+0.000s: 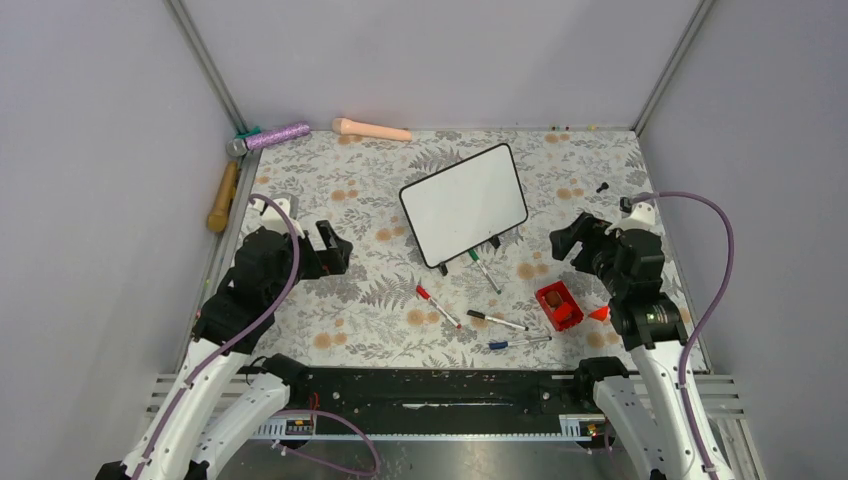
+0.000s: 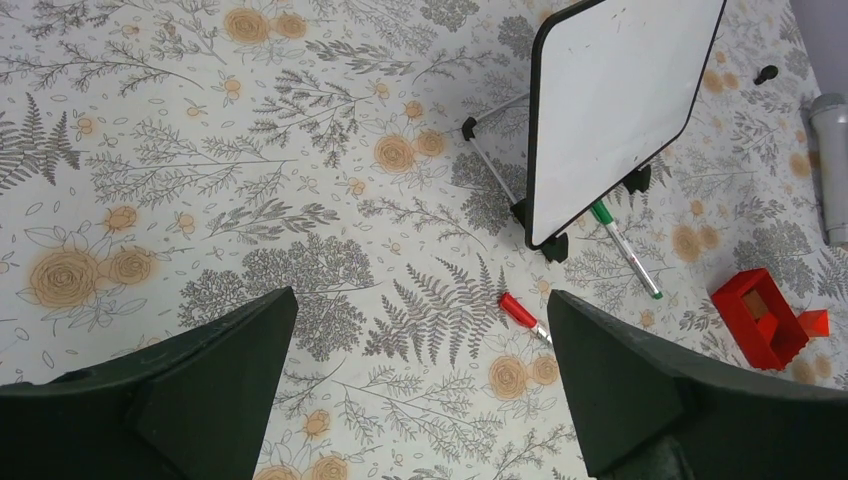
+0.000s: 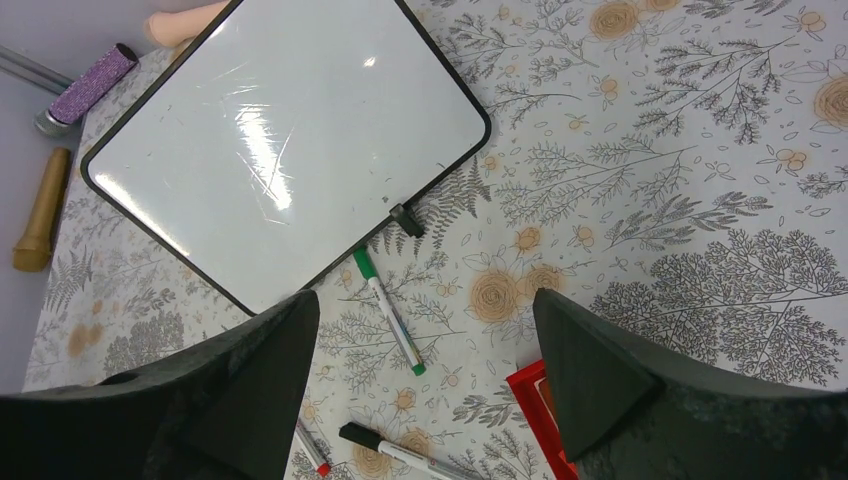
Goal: Write a sentence on the whiteboard
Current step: Pick up the whiteboard marker from the center of the board.
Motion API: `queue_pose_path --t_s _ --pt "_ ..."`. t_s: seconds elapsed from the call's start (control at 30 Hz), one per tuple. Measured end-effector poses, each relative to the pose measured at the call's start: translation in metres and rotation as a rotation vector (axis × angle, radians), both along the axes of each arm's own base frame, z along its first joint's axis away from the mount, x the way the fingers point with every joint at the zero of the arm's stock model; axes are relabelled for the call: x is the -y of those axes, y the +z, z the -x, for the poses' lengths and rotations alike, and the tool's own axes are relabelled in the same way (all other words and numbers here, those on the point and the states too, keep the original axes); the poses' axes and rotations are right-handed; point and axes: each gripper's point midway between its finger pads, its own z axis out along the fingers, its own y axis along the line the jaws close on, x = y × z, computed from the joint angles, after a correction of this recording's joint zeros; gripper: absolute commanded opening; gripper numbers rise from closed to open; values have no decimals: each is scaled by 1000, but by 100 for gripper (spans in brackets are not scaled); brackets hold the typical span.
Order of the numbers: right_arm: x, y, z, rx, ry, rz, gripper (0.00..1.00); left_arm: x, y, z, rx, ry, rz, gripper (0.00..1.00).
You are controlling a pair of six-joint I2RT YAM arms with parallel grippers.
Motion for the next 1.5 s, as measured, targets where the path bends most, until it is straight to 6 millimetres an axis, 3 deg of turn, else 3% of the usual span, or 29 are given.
queue_pose_path --t_s 0.4,0.57,0.73,1.23,1.5 --pt "4 2 4 11 -17 9 86 0 2 -1 18 0 8 99" --pt "16 -13 5 -72 -77 50 81 0 1 -1 17 0 7 99" --pt "14 -29 1 -181 -62 73 79 1 2 -1 21 -4 11 99" --pt "-57 -70 0 -357 248 172 72 4 2 -1 22 -18 17 99" --pt "-90 -86 -21 -344 336 187 70 11 5 1 33 -64 25 99"
